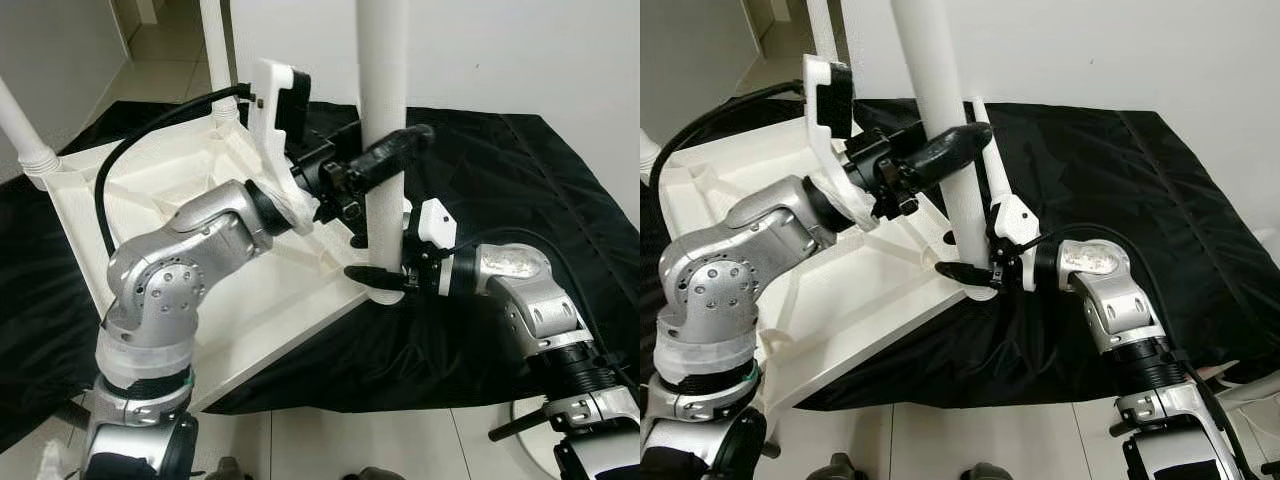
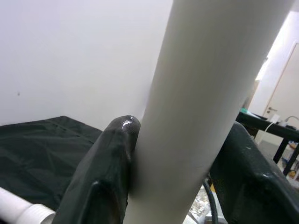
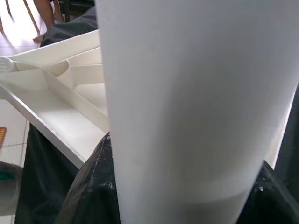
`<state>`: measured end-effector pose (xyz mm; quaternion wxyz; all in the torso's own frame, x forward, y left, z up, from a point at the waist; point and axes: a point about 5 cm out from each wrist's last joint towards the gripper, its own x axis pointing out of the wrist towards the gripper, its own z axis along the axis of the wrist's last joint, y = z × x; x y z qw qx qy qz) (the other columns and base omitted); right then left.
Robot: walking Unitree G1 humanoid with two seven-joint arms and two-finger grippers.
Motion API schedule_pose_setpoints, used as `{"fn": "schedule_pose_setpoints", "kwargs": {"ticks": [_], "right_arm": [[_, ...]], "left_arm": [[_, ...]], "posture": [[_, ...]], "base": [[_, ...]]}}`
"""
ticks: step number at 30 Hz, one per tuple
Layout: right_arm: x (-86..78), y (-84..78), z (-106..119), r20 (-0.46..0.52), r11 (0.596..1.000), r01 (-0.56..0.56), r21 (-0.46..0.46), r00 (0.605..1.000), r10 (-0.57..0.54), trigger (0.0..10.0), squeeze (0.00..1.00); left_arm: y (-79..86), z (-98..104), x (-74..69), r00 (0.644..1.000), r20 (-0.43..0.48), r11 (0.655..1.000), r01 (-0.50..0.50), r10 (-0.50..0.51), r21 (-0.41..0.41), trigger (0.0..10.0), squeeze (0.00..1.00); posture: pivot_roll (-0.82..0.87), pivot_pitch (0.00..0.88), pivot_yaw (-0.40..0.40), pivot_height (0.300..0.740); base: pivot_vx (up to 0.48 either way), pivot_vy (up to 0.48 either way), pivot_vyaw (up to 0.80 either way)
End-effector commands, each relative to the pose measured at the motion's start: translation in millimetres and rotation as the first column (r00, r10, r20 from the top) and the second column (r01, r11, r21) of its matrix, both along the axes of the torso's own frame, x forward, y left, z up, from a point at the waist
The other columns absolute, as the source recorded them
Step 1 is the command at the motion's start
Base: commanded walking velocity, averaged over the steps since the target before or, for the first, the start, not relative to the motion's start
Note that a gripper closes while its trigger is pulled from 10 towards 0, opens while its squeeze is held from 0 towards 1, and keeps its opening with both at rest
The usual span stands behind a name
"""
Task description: Building children table
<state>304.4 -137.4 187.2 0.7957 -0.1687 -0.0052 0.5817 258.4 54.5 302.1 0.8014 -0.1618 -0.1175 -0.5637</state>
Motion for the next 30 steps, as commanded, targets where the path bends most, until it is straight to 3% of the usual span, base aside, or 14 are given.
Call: {"fn": "schedule_pose_setpoints", "kwargs": {"ticks": [1, 3, 4, 5, 6, 7, 8, 9, 10, 19, 20, 25, 28, 30], "right_arm": [[6.5, -5.1, 1, -0.017, 0.998, 0.067, 0.014, 0.998, -0.067, 10.0, 0.00], [7.0, -3.4, 1, -0.024, 0.997, 0.073, 0.033, 0.997, -0.073, 10.0, 0.00], [7.4, -1.0, 1, -0.034, 0.995, 0.084, 0.053, 0.996, -0.082, 10.0, 0.00], [7.7, -0.4, 1, -0.038, 0.994, 0.089, 0.060, 0.995, -0.087, 10.0, 0.00], [8.3, 0.1, 1, -0.040, 0.993, 0.096, 0.067, 0.995, -0.094, 10.0, 0.07], [8.3, 0.1, 1, -0.040, 0.993, 0.096, 0.067, 0.995, -0.094, 10.0, 0.07], [9.1, 0.7, 1, -0.032, 0.992, 0.104, 0.077, 0.994, -0.102, 10.0, 0.58], [9.6, 1.1, 2, -0.026, 0.991, 0.109, 0.083, 0.994, -0.107, 10.0, 0.58], [10.5, 2.2, 3, -0.029, 0.988, 0.116, 0.099, 0.993, -0.114, 10.0, 1.00], [19.5, 4.4, 14, -0.020, 0.956, 0.217, 0.197, 0.976, -0.217, 10.0, 1.00], [19.7, 4.6, 15, -0.014, 0.951, 0.227, 0.209, 0.973, -0.229, 10.0, 0.00], [22.1, 4.5, 19, 0.001, 0.924, 0.280, 0.259, 0.957, -0.291, 10.0, 0.00], [31.2, 3.8, 23, 0.015, 0.855, 0.403, 0.326, 0.902, -0.431, 10.0, 0.00], [34.2, 4.0, 23, 0.017, 0.832, 0.442, 0.337, 0.880, -0.475, 10.0, 0.00]], "left_arm": [[-8.2, 11, -12.0, 0.984, 0.098, 0.988, 0.153, -0.152, -0.001, 0.0, 0.00], [-9.1, 12, -6.3, 0.990, 0.105, 0.996, 0.091, -0.092, 0.013, 0.0, 0.00], [-10.4, 14, -1.6, 0.992, 0.109, 0.998, 0.058, -0.058, 0.010, 4.9, 0.00], [-10.8, 14, -0.2, 0.993, 0.107, 0.999, 0.051, -0.051, 0.008, 4.9, 0.00], [-11.4, 15, 1.9, 0.994, 0.103, 0.999, 0.035, -0.036, 0.015, 10.0, 0.00], [-11.4, 15, 1.9, 0.994, 0.103, 0.999, 0.035, -0.036, 0.015, 10.0, 0.00], [-12.0, 15, 4.3, 0.995, 0.096, 1.000, 0.019, -0.021, 0.022, 10.0, 0.00], [-12.2, 15, 5.8, 0.996, 0.091, 1.000, 0.010, -0.012, 0.027, 10.0, 0.00], [-12.3, 16, 8.5, 0.996, 0.091, 1.000, -0.011, 0.009, 0.027, 10.0, 0.00], [-12.7, 41, 21.7, 0.974, 0.130, 0.982, -0.186, 0.184, 0.008, 10.0, 0.00], [-12.6, 43, 23.4, 0.972, 0.125, 0.979, -0.202, 0.199, 0.013, 10.0, 0.00], [-9.8, 52, 30.9, 0.949, 0.132, 0.957, -0.291, 0.287, 0.015, 10.0, 0.00], [-8.6, 63, 39.3, 0.925, 0.138, 0.932, -0.361, 0.354, 0.030, 10.0, 0.00], [-9.7, 66, 42.6, 0.917, 0.121, 0.922, -0.386, 0.379, 0.032, 10.0, 0.00]], "posture": [[-0.01, 0.000, -0.010, 0.740], [-0.01, 0.000, -0.011, 0.740], [-0.01, 0.000, -0.013, 0.740], [-0.01, 0.000, -0.013, 0.740], [-0.01, 0.000, -0.013, 0.740], [-0.01, 0.000, -0.013, 0.740], [-0.01, 0.000, -0.013, 0.740], [-0.01, 0.000, -0.013, 0.740], [-0.01, 0.000, -0.011, 0.740], [-0.01, 0.000, -0.006, 0.740], [-0.02, 0.000, -0.003, 0.740], [-0.02, 0.001, 0.002, 0.740], [-0.02, 0.001, 0.006, 0.740], [-0.02, 0.000, 0.008, 0.740]], "base": [[0.000, 0.000, 0.00], [0.000, 0.000, 0.00], [0.000, 0.000, 0.00], [0.000, 0.000, 0.00], [0.000, 0.000, 0.00], [0.000, 0.000, 0.00], [0.000, 0.000, 0.00], [0.000, 0.000, 0.00], [0.000, 0.000, 0.00], [0.000, 0.000, 0.00], [0.000, 0.000, 0.00], [0.000, 0.000, 0.00], [0.000, 0.000, 0.00], [0.000, 0.000, 0.00]]}}
